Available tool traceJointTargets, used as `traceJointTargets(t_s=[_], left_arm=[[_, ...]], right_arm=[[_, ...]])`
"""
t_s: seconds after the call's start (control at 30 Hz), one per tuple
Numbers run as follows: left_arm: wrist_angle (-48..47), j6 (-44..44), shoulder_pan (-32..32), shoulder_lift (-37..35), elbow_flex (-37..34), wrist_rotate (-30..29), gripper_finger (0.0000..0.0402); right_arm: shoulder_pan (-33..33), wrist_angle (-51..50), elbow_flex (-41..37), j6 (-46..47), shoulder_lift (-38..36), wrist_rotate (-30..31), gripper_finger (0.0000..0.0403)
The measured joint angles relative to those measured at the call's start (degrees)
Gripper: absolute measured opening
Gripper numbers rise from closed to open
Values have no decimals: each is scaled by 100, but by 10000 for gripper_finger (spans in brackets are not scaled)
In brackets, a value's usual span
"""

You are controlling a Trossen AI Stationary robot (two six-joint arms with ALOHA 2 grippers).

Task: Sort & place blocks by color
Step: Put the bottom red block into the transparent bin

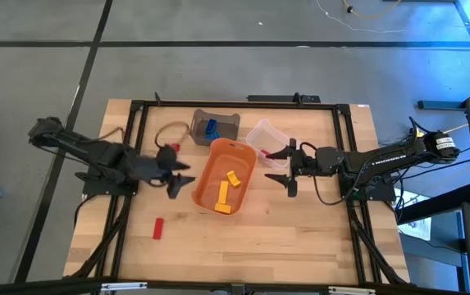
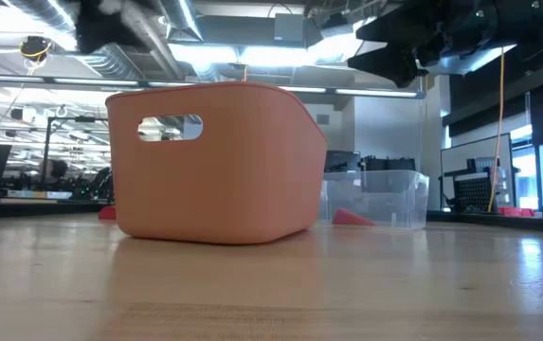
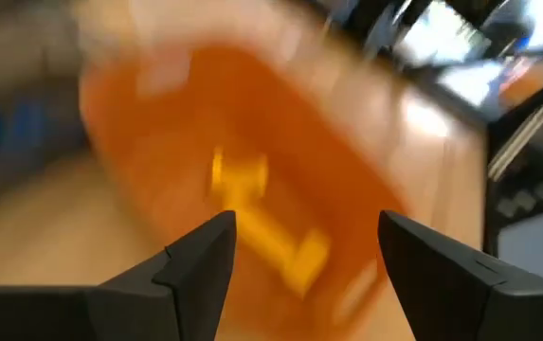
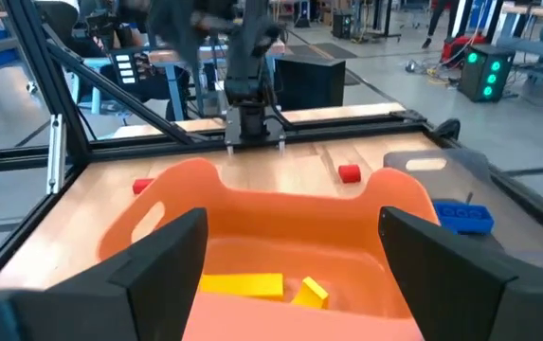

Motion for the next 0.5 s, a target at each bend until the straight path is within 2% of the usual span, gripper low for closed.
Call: traceJointTargets(t_s=[0.2, 0.5], left_arm=[[-1324, -2715, -1196, 777, -17, 118, 251], [-2116, -5982, -2886, 2029, -17, 495, 251]], right_arm=[[-11, -134, 0, 38, 0, 128, 312], [-11, -200, 0, 99, 0, 164, 312]])
